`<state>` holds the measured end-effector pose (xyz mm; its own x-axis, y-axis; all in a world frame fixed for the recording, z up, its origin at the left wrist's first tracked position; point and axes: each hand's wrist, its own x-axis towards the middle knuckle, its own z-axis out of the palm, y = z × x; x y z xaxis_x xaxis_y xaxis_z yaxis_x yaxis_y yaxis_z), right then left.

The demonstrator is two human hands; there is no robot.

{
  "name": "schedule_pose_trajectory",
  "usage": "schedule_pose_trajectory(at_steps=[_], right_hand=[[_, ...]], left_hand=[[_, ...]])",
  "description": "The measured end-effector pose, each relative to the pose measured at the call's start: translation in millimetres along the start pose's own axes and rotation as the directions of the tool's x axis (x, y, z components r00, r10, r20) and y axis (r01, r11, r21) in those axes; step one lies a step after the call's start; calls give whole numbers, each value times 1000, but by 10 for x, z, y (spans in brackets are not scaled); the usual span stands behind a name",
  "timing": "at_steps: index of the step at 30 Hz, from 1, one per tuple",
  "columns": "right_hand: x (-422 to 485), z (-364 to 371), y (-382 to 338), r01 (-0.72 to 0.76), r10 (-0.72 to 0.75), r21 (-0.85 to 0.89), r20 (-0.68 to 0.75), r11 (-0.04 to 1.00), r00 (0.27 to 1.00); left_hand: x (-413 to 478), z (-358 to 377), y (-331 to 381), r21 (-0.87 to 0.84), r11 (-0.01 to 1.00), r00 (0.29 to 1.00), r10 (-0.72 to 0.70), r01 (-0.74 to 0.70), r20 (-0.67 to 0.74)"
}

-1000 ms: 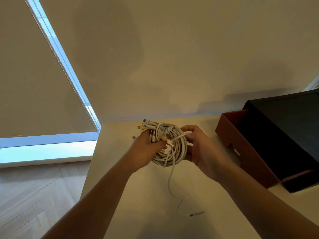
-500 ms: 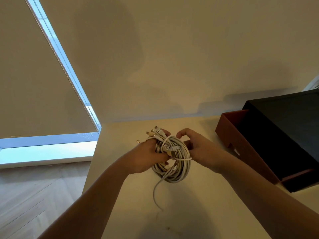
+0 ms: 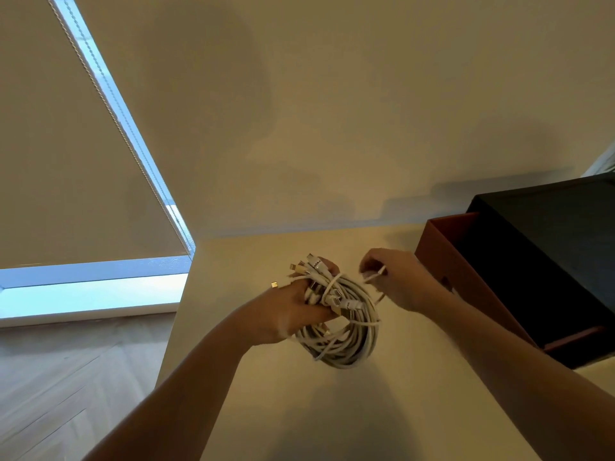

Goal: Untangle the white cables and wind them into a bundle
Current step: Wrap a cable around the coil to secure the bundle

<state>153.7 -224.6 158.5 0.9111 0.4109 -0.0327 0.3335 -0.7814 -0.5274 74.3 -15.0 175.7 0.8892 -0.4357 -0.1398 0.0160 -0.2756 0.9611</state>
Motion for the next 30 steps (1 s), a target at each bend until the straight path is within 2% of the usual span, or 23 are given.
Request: schedule_pose_trajectory(at_steps=[2, 4, 6, 8, 11, 13, 16, 18, 20, 22, 25, 28, 30], right_hand=[[44, -40, 117, -128, 126, 278, 28, 952, 992], [104, -103, 175, -246, 247, 500, 65, 830, 967], [144, -160, 179, -314, 286, 634, 150, 707, 946], [161, -193, 182, -351, 263, 713, 237, 607, 935], [130, -257, 193, -403, 218, 676, 346, 617, 913], [93, -323, 254, -404, 105, 665, 441, 628, 891], [34, -418, 366, -416, -124, 733, 557, 539, 821], [22, -425, 358, -394, -120, 744, 531, 540, 839], [59, -380, 313, -387, 2, 730, 467, 563, 884], [120, -321, 244, -386, 94, 760, 398, 523, 912], [211, -277, 92, -397, 200, 798, 343, 454, 918], [279, -285, -48, -355, 242, 814, 270, 460, 932], [295, -328, -124, -308, 236, 840, 222, 447, 946]], left_hand=[[-35, -27, 19, 47, 999, 1000, 10, -11, 28], [-65, -57, 14, 142, 990, 999, 13, -20, 46], [-84, -65, 14, 143, 989, 998, 29, -37, 63], [-91, -73, 31, 86, 996, 998, 33, -37, 48], [-116, -131, 56, 72, 997, 999, 10, -13, 43], [-145, -195, 25, 131, 991, 998, -32, 24, 60], [-181, -226, -15, 231, 966, 992, -126, 115, 34], [-185, -208, 1, 187, 973, 990, -142, 136, 22], [-185, -173, 53, 109, 989, 992, -110, 103, 57], [-170, -133, 79, 61, 996, 995, -69, 65, 78], [-123, -54, 94, 63, 995, 990, -89, 83, 113], [-89, 43, 58, 72, 990, 975, -134, 122, 177], [-95, 105, 13, 40, 988, 982, -152, 148, 114]])
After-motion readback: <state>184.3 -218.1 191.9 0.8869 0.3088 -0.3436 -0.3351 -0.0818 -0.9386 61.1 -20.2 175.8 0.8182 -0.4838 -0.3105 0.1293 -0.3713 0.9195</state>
